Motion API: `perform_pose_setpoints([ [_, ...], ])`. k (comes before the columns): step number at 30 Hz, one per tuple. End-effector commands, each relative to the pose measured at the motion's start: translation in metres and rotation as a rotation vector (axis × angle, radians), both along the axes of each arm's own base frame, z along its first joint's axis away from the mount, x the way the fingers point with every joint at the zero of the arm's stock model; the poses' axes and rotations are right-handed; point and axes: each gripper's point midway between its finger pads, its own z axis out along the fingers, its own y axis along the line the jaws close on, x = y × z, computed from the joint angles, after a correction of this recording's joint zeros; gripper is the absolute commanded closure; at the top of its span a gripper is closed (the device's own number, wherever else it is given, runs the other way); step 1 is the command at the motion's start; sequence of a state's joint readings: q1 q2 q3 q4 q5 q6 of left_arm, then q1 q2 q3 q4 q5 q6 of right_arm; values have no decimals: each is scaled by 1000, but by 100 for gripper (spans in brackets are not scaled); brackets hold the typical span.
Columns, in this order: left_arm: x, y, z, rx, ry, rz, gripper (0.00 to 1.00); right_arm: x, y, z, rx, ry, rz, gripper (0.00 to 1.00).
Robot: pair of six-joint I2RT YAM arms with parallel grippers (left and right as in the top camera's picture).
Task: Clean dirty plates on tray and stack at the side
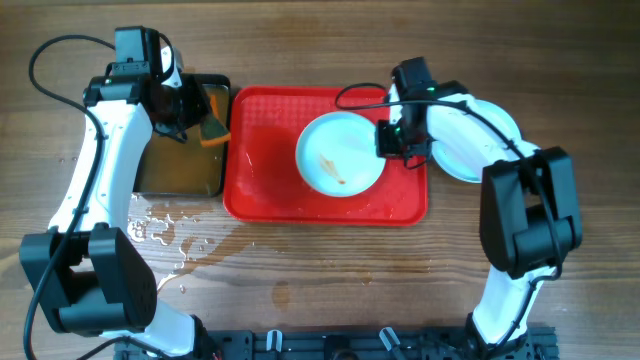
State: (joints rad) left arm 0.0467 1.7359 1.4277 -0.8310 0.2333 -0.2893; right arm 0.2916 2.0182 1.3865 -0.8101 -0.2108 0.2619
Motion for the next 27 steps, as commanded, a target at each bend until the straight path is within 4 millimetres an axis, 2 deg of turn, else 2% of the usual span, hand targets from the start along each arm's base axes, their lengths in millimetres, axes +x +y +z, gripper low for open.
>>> perform_pose_setpoints([
  [1, 0, -3, -6, 0, 10, -18, 96, -1, 35, 18, 85, -3, 86, 87],
  [4, 0, -3, -6, 0, 10, -18, 96, 6, 47, 32, 86, -44, 139, 65],
  [6, 0, -3, -6, 0, 10, -19, 96, 21, 45, 38, 54, -113, 168, 61],
  [8, 0, -3, -6, 1, 10, -19, 96, 31, 44, 38, 28, -179, 251, 59],
  [10, 0, -3, -6, 1, 9, -19, 96, 41, 32, 30, -62, -215, 271, 59],
  [16, 0, -3, -6, 1, 9, -19, 96, 43, 34, -12, -85, -195, 443, 59],
  [18, 0, -3, -6, 1, 9, -19, 96, 42, 34, -15, -86, -186, 445, 64],
  [20, 0, -3, -6, 1, 9, -19, 96, 35, 36, -15, -60, -163, 448, 84],
  [22, 0, -3, -6, 1, 9, -19, 96, 23, 39, -14, -26, -109, 438, 96],
  [25, 0, -3, -6, 1, 8, -19, 96, 2, 43, -10, 24, 10, 338, 96],
  [27, 1, -3, -6, 1, 6, -19, 96, -7, 43, -9, 35, 92, 176, 96],
])
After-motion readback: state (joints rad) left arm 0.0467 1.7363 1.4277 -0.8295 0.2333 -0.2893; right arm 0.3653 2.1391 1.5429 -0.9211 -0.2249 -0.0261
